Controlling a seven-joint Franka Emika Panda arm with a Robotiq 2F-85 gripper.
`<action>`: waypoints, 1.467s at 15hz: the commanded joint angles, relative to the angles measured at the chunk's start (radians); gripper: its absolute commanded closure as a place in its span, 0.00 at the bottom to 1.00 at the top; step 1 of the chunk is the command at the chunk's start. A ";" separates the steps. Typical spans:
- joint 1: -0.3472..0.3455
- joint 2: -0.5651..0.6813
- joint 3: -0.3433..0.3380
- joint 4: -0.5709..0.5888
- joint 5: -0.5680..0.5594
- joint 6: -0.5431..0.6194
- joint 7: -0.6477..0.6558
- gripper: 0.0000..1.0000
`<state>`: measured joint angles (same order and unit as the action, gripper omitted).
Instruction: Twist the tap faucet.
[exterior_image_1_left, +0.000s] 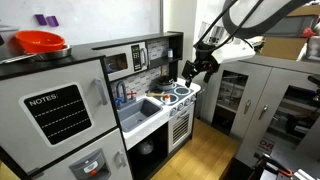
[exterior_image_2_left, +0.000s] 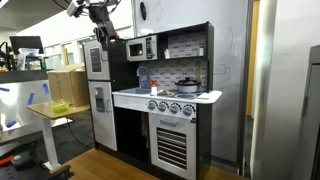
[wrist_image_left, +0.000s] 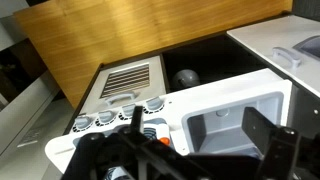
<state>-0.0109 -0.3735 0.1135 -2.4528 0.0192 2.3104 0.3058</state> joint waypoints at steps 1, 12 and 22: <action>0.004 0.000 -0.004 0.002 -0.002 -0.003 0.001 0.00; 0.004 0.000 -0.004 0.002 -0.002 -0.003 0.001 0.00; 0.004 0.059 -0.073 -0.099 -0.149 0.238 -0.367 0.00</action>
<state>-0.0112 -0.3316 0.0423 -2.5388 -0.0603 2.4649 0.0104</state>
